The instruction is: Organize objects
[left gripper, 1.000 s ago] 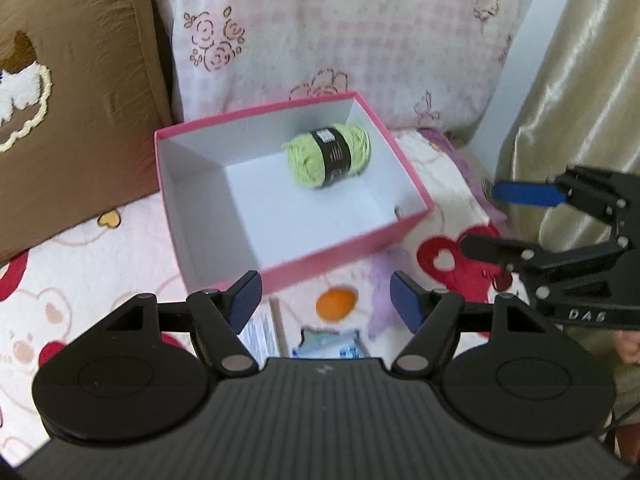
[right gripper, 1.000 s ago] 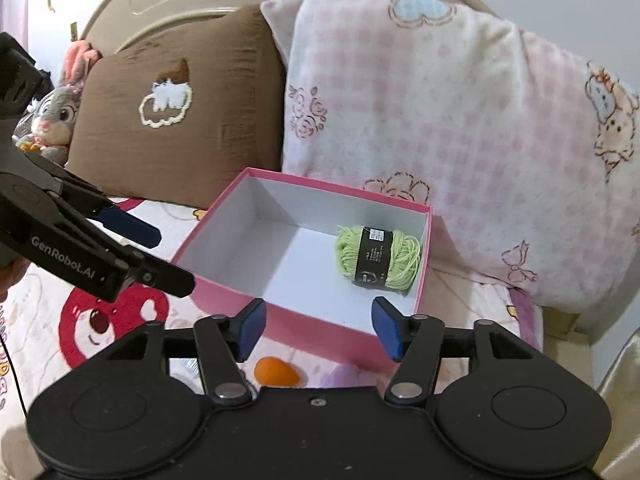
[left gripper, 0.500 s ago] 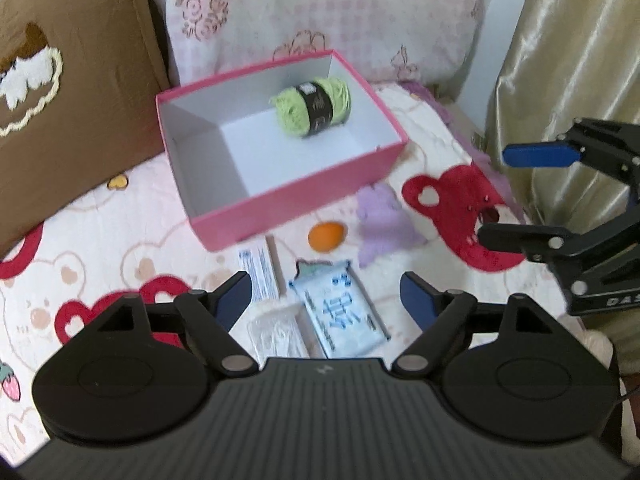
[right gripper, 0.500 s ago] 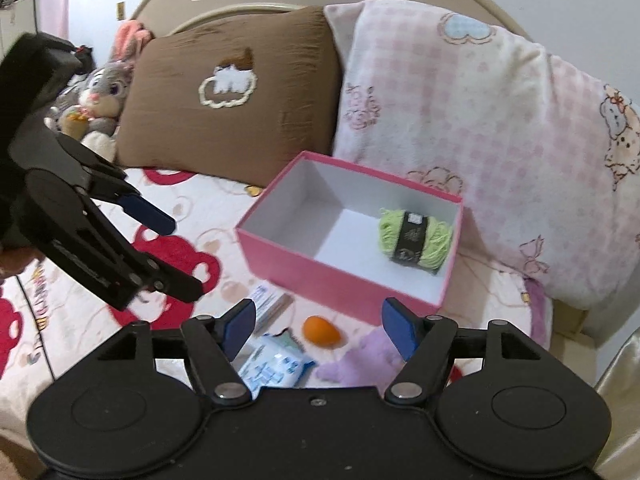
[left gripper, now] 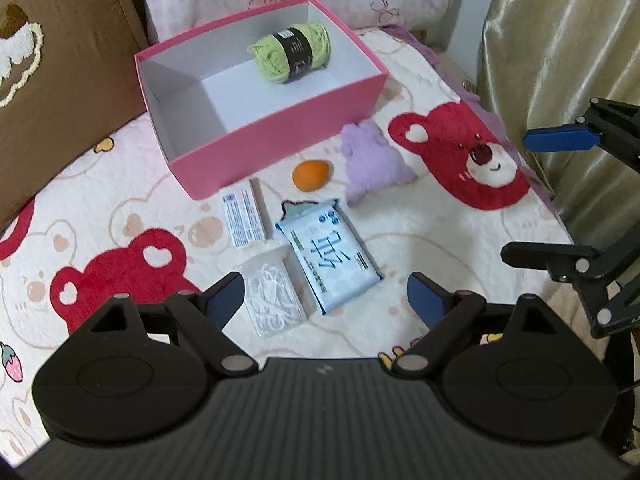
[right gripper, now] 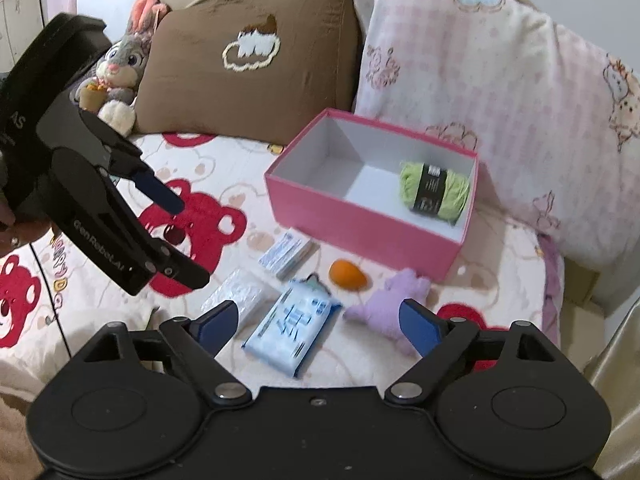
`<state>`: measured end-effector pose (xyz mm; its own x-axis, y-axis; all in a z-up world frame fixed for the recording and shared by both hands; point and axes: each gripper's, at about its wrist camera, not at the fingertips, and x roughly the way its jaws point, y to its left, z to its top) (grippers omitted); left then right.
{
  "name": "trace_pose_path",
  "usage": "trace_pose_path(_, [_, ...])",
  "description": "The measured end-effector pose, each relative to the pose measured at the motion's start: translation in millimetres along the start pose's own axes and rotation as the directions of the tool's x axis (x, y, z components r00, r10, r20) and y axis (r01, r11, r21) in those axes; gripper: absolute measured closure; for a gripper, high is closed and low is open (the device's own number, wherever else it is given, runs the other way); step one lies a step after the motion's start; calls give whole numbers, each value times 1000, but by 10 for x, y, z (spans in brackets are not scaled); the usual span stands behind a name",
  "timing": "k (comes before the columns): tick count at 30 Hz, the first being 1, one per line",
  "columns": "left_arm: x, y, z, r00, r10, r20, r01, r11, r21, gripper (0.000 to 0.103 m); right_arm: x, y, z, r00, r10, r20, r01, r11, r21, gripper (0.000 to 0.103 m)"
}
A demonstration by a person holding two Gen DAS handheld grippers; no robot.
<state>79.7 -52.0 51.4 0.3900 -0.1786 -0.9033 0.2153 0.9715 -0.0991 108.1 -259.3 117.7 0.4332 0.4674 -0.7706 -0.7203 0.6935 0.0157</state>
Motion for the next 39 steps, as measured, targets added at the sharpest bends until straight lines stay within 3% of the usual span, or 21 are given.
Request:
trace_pose_path(12, [212,-95,-144,999,-43,9,44,998,-46,11,106,136,-309,998,61,-32,-61,998,-19,10])
trace_pose_path(17, [385,-99,-260,1000,-8,25,10,997,-75,11,149,174,-411,991,116,69,-113,993,-42,10])
trace_pose_path(22, [536,-109,-365,997,15,70,-6,993,-115,11,319,165,-467,988,120,96,-118,993,-24,10])
trace_pose_path(27, [662,-23,-432,993,-11,117,35,978,-205,12,550,225,-522,985,148,89,-143,988,-60,10])
trace_pose_path(33, [815,13,-529,984,15,177,28,972,-233,14,932,417,-571,995,63,79,-44,974,-220,10])
trace_pose_path(39, [981,68,-549,974,-29,224,84,967,-240,17,1294,291,-674,996,56,66,-45,986,-160,10])
